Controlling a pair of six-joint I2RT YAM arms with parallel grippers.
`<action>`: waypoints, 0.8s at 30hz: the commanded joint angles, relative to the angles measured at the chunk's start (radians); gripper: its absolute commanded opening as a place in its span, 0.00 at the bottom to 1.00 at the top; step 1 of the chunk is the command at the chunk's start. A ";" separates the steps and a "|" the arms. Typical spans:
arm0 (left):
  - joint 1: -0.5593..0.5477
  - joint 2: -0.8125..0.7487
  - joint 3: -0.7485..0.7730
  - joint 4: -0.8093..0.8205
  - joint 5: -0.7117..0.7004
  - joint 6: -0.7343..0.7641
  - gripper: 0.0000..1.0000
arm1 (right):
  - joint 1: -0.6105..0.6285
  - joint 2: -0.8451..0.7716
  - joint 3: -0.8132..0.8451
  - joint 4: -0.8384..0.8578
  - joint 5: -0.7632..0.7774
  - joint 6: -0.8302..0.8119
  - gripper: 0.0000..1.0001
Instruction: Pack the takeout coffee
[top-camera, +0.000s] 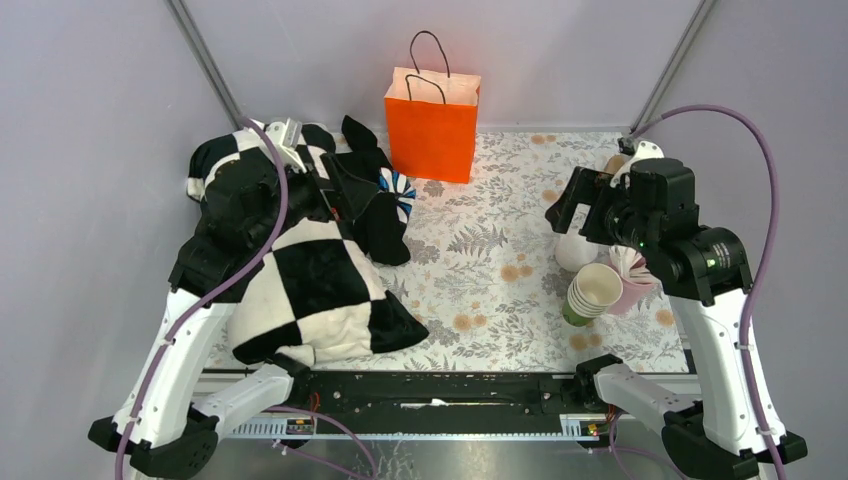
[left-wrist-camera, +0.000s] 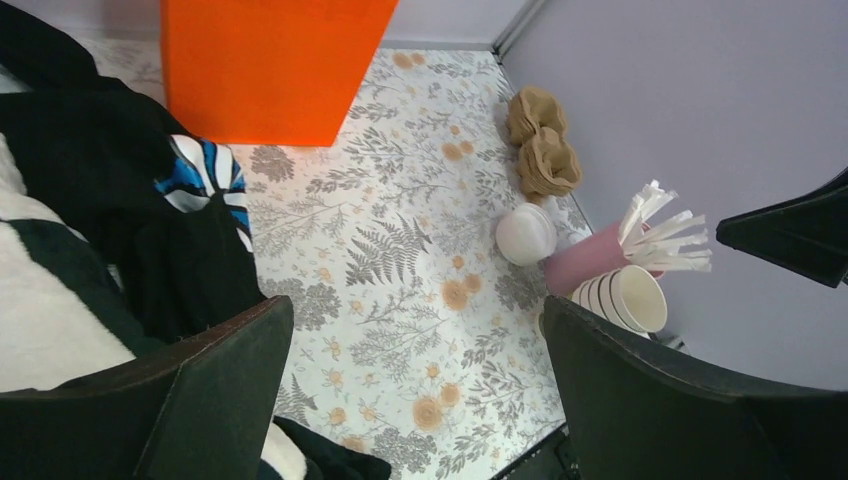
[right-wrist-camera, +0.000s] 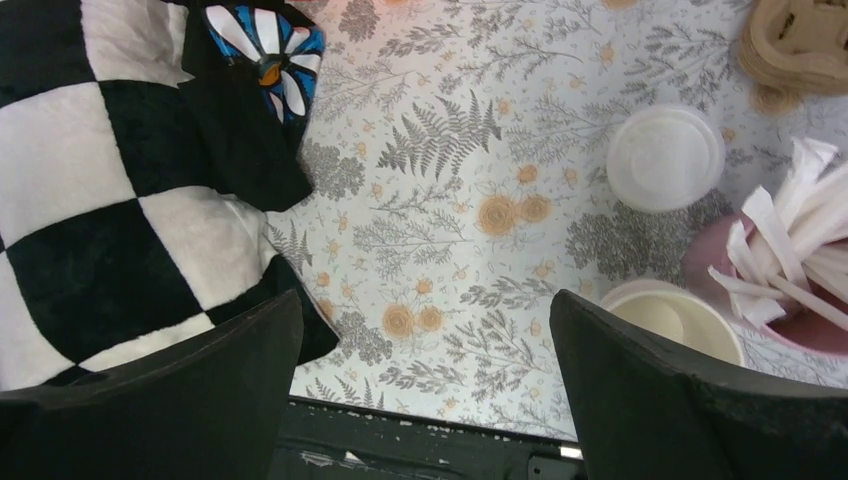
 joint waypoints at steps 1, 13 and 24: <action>-0.032 -0.005 -0.030 0.040 0.015 -0.043 0.99 | -0.003 -0.011 0.057 -0.108 0.074 0.044 1.00; -0.050 -0.019 -0.132 0.126 0.084 -0.140 0.99 | -0.004 0.012 -0.022 -0.314 0.187 0.231 1.00; -0.075 -0.001 -0.163 0.146 0.091 -0.165 0.99 | -0.004 0.037 -0.242 -0.296 0.262 0.314 0.83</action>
